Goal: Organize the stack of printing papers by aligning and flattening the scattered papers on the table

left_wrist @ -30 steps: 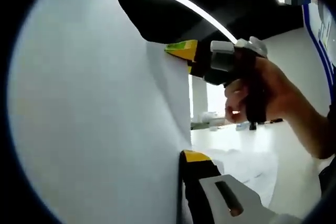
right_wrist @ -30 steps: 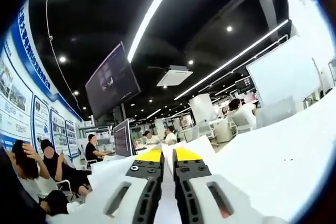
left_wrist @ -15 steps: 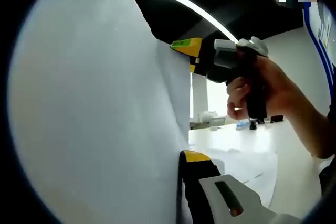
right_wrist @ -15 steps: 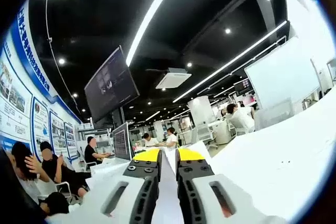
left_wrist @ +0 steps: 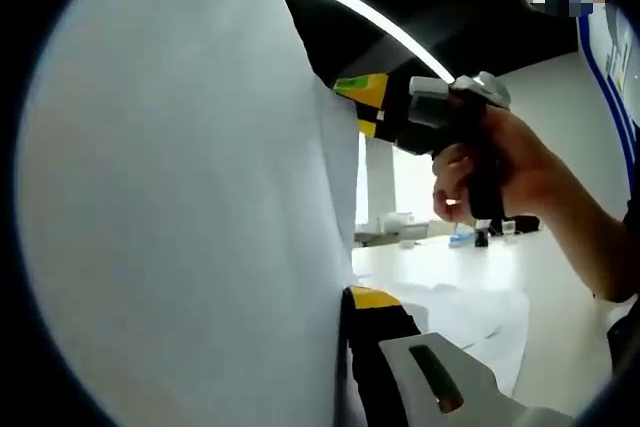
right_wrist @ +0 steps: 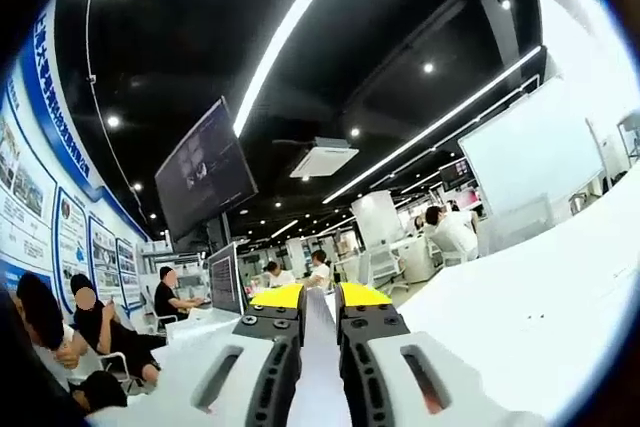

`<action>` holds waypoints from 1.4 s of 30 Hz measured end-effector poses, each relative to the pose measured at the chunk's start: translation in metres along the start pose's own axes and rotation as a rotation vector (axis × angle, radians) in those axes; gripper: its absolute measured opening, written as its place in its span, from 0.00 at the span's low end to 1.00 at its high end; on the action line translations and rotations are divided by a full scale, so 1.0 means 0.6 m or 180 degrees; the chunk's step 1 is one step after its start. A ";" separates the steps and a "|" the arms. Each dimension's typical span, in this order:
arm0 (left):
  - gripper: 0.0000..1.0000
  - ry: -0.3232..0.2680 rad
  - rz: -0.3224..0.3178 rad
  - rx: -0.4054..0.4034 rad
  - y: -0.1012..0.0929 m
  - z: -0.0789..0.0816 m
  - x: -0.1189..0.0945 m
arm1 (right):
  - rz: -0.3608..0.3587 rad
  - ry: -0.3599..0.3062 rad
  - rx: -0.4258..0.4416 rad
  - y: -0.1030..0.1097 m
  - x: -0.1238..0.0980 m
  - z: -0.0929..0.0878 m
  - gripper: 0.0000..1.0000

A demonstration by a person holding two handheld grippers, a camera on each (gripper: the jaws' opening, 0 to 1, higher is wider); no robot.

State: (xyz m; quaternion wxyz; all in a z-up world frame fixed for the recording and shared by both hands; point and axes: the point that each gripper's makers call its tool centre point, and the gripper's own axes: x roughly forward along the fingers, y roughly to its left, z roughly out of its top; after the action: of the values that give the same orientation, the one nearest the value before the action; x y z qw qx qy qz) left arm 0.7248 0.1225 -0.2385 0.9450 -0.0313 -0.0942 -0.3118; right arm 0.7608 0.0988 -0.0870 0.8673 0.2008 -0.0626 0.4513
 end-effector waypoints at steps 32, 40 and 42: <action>0.07 -0.0007 0.0011 0.0003 0.004 0.001 -0.001 | -0.0137 0.0019 0.0090 -0.034 -0.008 -0.004 0.11; 0.07 0.0002 0.0072 0.0020 0.012 0.000 -0.002 | -0.0140 0.0072 0.0182 -0.042 -0.012 -0.013 0.13; 0.08 0.0000 0.0079 0.0017 0.013 0.000 -0.002 | -0.0136 0.0082 0.0199 -0.042 -0.014 -0.015 0.14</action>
State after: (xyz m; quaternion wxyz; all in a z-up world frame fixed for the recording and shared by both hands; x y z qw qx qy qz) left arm 0.7284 0.1299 -0.2389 0.9489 -0.0300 -0.0947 -0.2997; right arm 0.7757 0.0832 -0.1052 0.8707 0.2232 -0.0330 0.4370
